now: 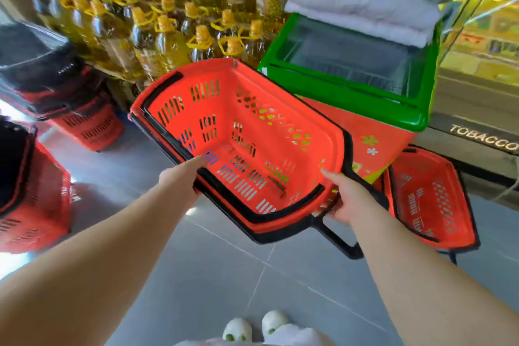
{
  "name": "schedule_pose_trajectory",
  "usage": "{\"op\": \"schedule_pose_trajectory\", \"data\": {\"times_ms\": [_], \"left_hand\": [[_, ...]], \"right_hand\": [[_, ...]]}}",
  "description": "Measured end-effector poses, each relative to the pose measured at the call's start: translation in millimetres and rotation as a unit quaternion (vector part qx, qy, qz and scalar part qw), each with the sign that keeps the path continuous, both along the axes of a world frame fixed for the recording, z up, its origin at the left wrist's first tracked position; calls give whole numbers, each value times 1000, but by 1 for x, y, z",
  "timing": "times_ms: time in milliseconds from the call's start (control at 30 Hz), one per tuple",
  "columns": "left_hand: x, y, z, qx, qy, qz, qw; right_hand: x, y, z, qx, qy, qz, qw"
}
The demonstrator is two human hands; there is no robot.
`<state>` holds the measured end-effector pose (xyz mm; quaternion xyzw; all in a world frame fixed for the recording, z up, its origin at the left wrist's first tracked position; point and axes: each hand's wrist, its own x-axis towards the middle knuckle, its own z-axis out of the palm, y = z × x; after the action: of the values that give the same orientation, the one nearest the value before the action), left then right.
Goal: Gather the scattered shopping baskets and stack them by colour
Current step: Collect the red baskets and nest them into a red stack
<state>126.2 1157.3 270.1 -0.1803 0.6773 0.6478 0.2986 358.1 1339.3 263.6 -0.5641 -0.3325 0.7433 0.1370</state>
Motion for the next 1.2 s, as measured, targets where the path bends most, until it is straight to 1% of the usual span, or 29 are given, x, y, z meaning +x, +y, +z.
{"op": "schedule_pose_trajectory", "data": {"times_ms": [67, 200, 333, 500, 533, 600, 633, 733, 767, 867, 933, 1000, 1167, 1200], "left_hand": [[-6, -14, 17, 16, 22, 22, 999], [-13, -42, 43, 38, 35, 66, 997], [-22, -78, 65, 59, 52, 120, 990], [-26, -131, 76, 151, 124, 228, 954], [-27, -138, 77, 164, 131, 246, 946], [-29, -154, 79, 179, 114, 259, 942], [-30, -163, 79, 176, 98, 251, 947], [-30, -181, 75, 119, 41, 173, 977], [-34, -185, 73, 102, 40, 171, 979], [-74, -219, 72, 69, 85, 231, 967], [-111, -253, 76, 82, 90, 257, 959], [-143, -282, 81, 99, 96, 261, 955], [-223, -352, 115, 80, 146, 250, 954], [-236, -364, 124, 68, 165, 233, 956]], "right_hand": [[-19, -1, 19, 1, 21, 39, 999], [-56, -6, 48, 30, 6, 106, 994], [-98, -19, 71, 43, 26, 163, 985], [-155, -60, 88, 30, 59, 217, 974], [-166, -72, 87, 33, 67, 220, 973], [-189, -102, 88, 34, 73, 214, 974], [-203, -118, 89, 32, 72, 211, 974], [-242, -159, 91, 40, 78, 229, 970], [-254, -169, 93, 43, 82, 231, 968], [-302, -210, 96, 50, 89, 232, 967], [-336, -244, 100, 41, 91, 246, 964], [-364, -273, 105, 29, 102, 258, 960], [-437, -341, 127, -6, 162, 263, 951], [-451, -351, 133, -11, 172, 262, 950]]}}
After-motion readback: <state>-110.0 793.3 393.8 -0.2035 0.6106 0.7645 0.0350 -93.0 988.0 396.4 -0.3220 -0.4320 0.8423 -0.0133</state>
